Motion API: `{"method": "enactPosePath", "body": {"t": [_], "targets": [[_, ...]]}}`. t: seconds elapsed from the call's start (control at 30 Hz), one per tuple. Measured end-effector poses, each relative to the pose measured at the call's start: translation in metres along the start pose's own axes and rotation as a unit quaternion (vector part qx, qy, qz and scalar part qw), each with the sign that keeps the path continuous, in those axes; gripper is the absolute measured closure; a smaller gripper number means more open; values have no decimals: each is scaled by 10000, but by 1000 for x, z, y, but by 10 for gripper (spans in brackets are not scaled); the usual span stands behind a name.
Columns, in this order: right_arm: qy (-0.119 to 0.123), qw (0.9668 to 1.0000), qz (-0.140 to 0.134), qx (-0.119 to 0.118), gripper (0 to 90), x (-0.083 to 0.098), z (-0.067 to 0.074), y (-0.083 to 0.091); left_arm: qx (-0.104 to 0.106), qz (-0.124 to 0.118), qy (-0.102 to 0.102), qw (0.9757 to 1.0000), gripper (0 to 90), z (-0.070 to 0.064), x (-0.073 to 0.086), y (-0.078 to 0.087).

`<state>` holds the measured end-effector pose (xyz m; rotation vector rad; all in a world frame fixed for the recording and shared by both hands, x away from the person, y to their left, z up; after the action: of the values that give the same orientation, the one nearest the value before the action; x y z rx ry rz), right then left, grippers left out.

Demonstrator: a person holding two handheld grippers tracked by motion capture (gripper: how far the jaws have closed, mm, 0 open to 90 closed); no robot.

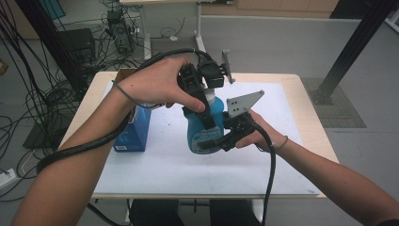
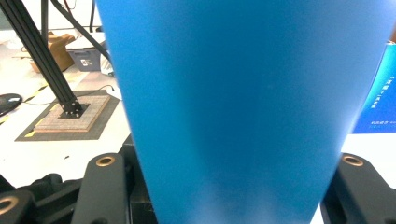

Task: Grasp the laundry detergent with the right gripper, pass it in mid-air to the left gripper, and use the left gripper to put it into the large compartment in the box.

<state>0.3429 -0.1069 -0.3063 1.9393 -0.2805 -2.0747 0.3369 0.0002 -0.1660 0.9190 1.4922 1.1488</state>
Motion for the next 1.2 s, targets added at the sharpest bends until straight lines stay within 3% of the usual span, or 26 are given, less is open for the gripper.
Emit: {"method": "enactPosePath", "body": {"t": [1.2], "targets": [[-23, 10000, -24, 36, 404, 0, 0, 1, -73, 34, -38, 10000, 371, 0, -1, -1]]}}
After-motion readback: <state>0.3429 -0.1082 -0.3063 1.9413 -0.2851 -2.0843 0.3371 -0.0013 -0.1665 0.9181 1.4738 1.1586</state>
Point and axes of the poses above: each handheld gripper's, and its own axes: y roughly backward along the jaws, x roughly out of its underside, z roughly to its left, the point moved 3 cm from there along -y, roughly forward along the jaws
